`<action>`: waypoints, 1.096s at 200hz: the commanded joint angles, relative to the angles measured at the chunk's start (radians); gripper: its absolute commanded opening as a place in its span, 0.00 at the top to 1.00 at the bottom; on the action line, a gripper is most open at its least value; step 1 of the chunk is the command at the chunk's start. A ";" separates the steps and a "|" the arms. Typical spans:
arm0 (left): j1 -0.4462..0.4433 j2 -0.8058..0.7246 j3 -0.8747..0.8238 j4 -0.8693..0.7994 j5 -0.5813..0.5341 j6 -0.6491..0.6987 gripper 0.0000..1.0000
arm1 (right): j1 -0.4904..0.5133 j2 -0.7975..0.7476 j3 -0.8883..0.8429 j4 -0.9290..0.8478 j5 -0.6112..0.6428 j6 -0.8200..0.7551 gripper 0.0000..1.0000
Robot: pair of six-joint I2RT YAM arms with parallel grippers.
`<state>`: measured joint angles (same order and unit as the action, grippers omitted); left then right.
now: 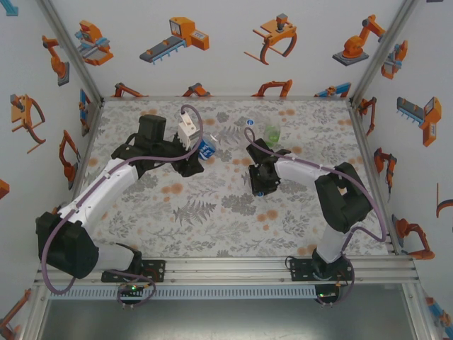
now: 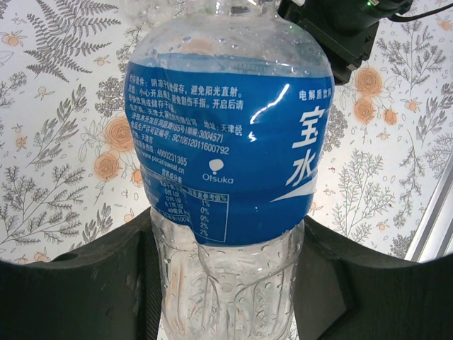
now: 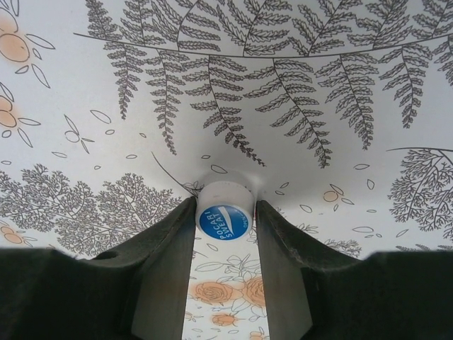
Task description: Screw on the bottle caps
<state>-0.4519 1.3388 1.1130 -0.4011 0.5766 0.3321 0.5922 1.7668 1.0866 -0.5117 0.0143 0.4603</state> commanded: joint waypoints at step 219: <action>-0.002 -0.005 0.033 -0.016 0.023 0.004 1.00 | -0.005 -0.035 0.045 -0.073 -0.015 0.013 0.80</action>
<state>-0.4519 1.3388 1.1130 -0.4053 0.5766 0.3321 0.5922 1.7657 1.1080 -0.5510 0.0071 0.4603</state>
